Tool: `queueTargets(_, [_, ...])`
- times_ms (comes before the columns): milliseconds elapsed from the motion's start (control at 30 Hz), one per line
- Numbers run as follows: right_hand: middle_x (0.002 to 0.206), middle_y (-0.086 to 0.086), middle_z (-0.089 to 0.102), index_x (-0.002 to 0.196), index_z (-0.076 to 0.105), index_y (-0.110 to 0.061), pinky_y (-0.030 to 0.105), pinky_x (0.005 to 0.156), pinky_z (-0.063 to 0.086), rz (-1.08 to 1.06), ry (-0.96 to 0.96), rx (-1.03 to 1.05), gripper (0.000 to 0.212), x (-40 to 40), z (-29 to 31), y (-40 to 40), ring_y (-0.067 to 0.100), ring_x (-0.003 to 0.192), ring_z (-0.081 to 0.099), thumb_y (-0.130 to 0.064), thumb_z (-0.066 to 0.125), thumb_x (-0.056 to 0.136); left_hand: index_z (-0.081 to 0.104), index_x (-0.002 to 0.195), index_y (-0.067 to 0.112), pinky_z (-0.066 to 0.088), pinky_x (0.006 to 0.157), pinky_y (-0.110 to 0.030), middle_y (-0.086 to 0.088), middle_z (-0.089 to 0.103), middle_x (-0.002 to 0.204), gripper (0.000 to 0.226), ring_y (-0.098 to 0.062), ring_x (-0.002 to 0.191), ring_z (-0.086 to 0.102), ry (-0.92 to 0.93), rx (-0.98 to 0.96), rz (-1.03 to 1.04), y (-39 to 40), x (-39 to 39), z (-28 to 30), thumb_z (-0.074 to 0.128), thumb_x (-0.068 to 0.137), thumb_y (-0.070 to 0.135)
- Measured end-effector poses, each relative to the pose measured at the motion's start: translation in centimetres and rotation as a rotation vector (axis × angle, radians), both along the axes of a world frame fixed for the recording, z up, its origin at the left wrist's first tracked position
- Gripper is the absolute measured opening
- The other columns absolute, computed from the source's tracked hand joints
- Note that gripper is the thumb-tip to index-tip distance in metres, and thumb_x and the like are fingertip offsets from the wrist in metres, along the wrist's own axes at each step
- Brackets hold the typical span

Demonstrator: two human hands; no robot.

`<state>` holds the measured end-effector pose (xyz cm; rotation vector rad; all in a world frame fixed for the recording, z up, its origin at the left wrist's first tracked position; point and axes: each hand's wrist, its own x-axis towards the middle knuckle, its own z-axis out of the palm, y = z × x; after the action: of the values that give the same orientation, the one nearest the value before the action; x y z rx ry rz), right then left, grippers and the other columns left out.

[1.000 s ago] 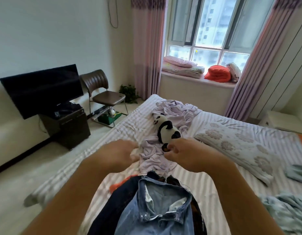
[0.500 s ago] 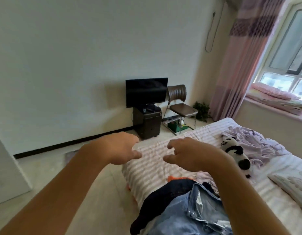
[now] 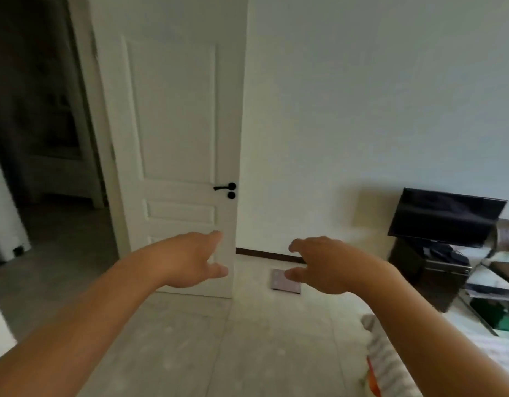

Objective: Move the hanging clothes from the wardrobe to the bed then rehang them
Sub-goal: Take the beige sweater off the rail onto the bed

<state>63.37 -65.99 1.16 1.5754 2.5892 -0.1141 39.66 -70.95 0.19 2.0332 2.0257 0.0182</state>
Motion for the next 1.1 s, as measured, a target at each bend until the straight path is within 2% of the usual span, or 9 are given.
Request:
queueTargets(167, [0.141,-0.006,0.050,0.140,0.043,-0.035,0.035,0.102,0.040,0.216,0.064,-0.014,0.053,-13.9,0.8,-0.6,0.019,0.125,0.050,-0.060,0.046,0.094,0.031,0.150,0.030,0.040,0.102,-0.029,0.006,0.041,0.150,0.065,-0.014,0.129,0.046,-0.036,-0.005,0.189,-5.4,-13.0,0.4,0.051,0.093,0.056])
queueTargets(300, [0.124,-0.008,0.060,0.127,0.054,-0.033,0.033,0.098,0.046,0.351,0.284,-0.050,0.044,-23.9,1.5,-0.7,0.014,0.109,0.058,-0.059,0.053,0.091,0.046,0.139,0.029,0.048,0.098,-0.033,0.007,0.054,0.135,0.052,-0.010,0.116,0.055,-0.123,0.124,0.388,-10.0,-20.2,1.7,0.053,0.093,0.053])
queueTargets(400, [0.126,-0.006,0.060,0.130,0.053,-0.029,0.035,0.099,0.047,0.458,0.316,-0.016,0.046,-30.6,1.6,-0.3,0.016,0.110,0.058,-0.055,0.054,0.093,0.046,0.139,0.029,0.048,0.096,-0.029,0.004,0.055,0.134,0.049,-0.011,0.114,0.055,-0.160,0.220,0.554,-12.6,-24.8,1.9,0.052,0.095,0.049])
queueTargets(633, [0.124,-0.003,0.060,0.131,0.053,-0.024,0.036,0.097,0.050,0.768,0.212,-0.028,0.046,-44.6,1.8,0.0,0.016,0.108,0.059,-0.052,0.053,0.094,0.042,0.142,0.028,0.038,0.103,-0.030,0.005,0.045,0.143,0.057,-0.014,0.124,0.047,-0.039,0.079,0.866,-17.9,-33.4,1.9,0.050,0.093,0.057])
queueTargets(733, [0.110,-0.003,0.064,0.120,0.058,-0.023,0.036,0.089,0.054,0.895,0.174,-0.034,0.040,-49.9,2.3,-1.1,0.014,0.094,0.063,-0.052,0.053,0.094,0.053,0.126,0.028,0.042,0.095,-0.031,0.001,0.056,0.128,0.048,-0.013,0.105,0.051,0.013,0.092,0.977,-20.7,-36.6,2.1,0.051,0.090,0.060])
queueTargets(800, [0.113,-0.004,0.064,0.122,0.058,-0.023,0.037,0.090,0.054,0.970,0.160,-0.054,0.039,-52.9,2.5,-2.4,0.015,0.096,0.063,-0.051,0.053,0.094,0.058,0.109,0.023,0.046,0.089,-0.031,-0.002,0.061,0.111,0.038,-0.016,0.099,0.056,0.034,0.097,1.043,-22.9,-38.1,2.2,0.052,0.091,0.056])
queueTargets(900, [0.120,-0.009,0.062,0.125,0.056,-0.029,0.037,0.091,0.054,1.065,0.190,-0.082,0.044,-57.0,2.3,-5.0,0.011,0.098,0.062,-0.057,0.055,0.091,0.057,0.091,0.010,0.041,0.064,-0.021,-0.002,0.056,0.086,0.034,-0.011,0.075,0.052,-0.005,0.122,1.118,-26.2,-39.7,2.3,0.054,0.095,0.044])
queueTargets(1000, [0.125,-0.009,0.058,0.130,0.053,-0.030,0.037,0.094,0.052,1.136,0.189,-0.095,0.047,-60.8,2.2,-8.4,0.013,0.103,0.061,-0.057,0.053,0.092,0.058,0.110,0.014,0.050,0.090,-0.035,-0.002,0.062,0.112,0.041,-0.018,0.101,0.060,-0.004,0.126,1.202,-29.9,-42.1,1.9,0.053,0.093,0.051])
queueTargets(1100, [0.133,-0.007,0.054,0.132,0.051,-0.029,0.037,0.098,0.050,1.198,0.179,-0.091,0.046,-64.4,2.3,-12.0,0.016,0.110,0.058,-0.056,0.051,0.094,0.050,0.102,0.019,0.047,0.097,-0.040,-0.005,0.059,0.119,0.032,-0.025,0.112,0.057,0.006,0.097,1.242,-33.4,-44.9,1.7,0.053,0.094,0.050])
